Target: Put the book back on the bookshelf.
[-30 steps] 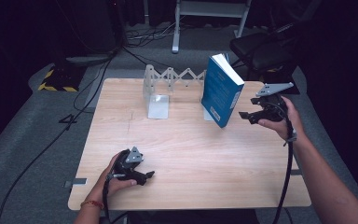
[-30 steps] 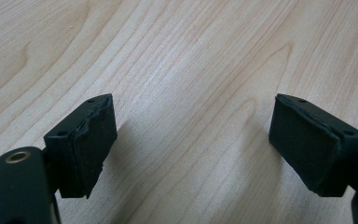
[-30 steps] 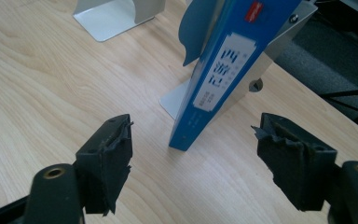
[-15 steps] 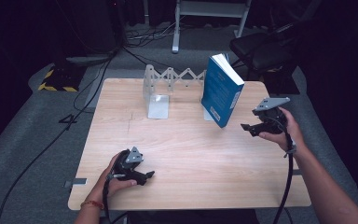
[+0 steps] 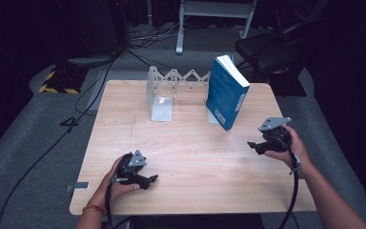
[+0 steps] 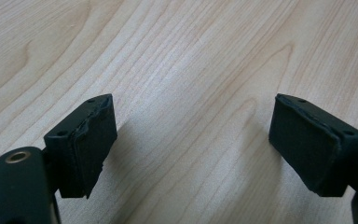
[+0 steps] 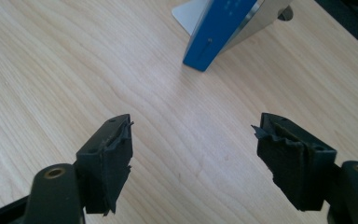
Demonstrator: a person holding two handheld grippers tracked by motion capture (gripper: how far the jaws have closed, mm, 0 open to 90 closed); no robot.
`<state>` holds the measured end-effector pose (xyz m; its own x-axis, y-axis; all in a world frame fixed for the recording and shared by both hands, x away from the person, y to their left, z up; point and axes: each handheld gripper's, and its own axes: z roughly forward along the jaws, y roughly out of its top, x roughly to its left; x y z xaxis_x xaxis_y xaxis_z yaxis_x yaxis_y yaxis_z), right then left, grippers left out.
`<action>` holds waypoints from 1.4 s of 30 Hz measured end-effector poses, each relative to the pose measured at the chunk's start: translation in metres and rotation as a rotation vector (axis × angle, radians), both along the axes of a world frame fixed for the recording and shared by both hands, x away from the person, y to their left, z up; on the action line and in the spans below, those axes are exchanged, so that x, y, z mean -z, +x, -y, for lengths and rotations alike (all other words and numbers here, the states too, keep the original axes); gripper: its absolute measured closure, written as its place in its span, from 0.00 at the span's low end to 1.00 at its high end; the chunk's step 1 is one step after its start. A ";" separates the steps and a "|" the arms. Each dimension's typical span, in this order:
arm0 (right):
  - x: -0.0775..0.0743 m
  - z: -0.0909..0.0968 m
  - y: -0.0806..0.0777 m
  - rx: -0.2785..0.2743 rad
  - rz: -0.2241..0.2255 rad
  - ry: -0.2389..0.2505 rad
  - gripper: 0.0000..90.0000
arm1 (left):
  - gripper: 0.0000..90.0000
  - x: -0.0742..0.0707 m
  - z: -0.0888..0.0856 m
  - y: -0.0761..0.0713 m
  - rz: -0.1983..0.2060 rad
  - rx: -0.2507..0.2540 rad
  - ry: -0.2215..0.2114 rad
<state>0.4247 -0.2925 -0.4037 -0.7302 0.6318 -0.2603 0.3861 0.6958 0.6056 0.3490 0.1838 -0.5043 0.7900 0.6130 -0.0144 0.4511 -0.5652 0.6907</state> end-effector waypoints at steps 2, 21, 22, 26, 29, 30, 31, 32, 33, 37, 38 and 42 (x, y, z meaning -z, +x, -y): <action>0.006 0.003 -0.002 0.003 -0.004 0.000 0.30 | 0.17 0.000 0.000 0.000 0.000 0.001 0.001; 0.052 0.043 -0.033 0.003 -0.004 0.058 0.29 | 0.17 0.000 0.000 -0.001 0.001 -0.011 -0.001; 0.055 0.046 -0.035 -0.003 -0.012 0.073 0.28 | 0.17 0.000 0.000 -0.001 0.001 -0.010 -0.001; 0.067 0.059 -0.042 0.009 -0.015 0.107 0.26 | 0.17 0.000 0.000 -0.001 0.000 -0.011 0.001; 0.075 0.069 -0.048 0.025 -0.016 0.137 0.25 | 0.17 0.000 0.000 -0.001 0.001 -0.012 -0.001; 0.077 0.072 -0.050 0.029 -0.017 0.150 0.25 | 0.17 0.000 0.000 -0.001 0.001 -0.012 -0.001; 0.079 0.075 -0.052 0.031 -0.014 0.160 0.24 | 0.17 0.000 0.000 -0.001 0.001 -0.012 -0.001; 0.080 0.079 -0.054 0.038 -0.010 0.174 0.24 | 0.17 0.000 0.000 -0.001 0.001 -0.012 -0.001; 0.081 0.082 -0.056 0.044 -0.010 0.186 0.24 | 0.17 0.000 0.000 -0.001 0.000 -0.012 -0.001; 0.089 0.095 -0.063 0.098 -0.020 0.236 0.24 | 0.17 0.000 0.000 -0.001 0.000 -0.011 -0.002; 0.089 0.095 -0.063 0.098 -0.020 0.236 0.24 | 0.17 0.000 0.000 -0.001 0.000 -0.011 -0.002; 0.097 0.103 -0.070 0.139 -0.038 0.245 0.22 | 0.17 0.000 0.000 -0.001 -0.001 -0.011 -0.002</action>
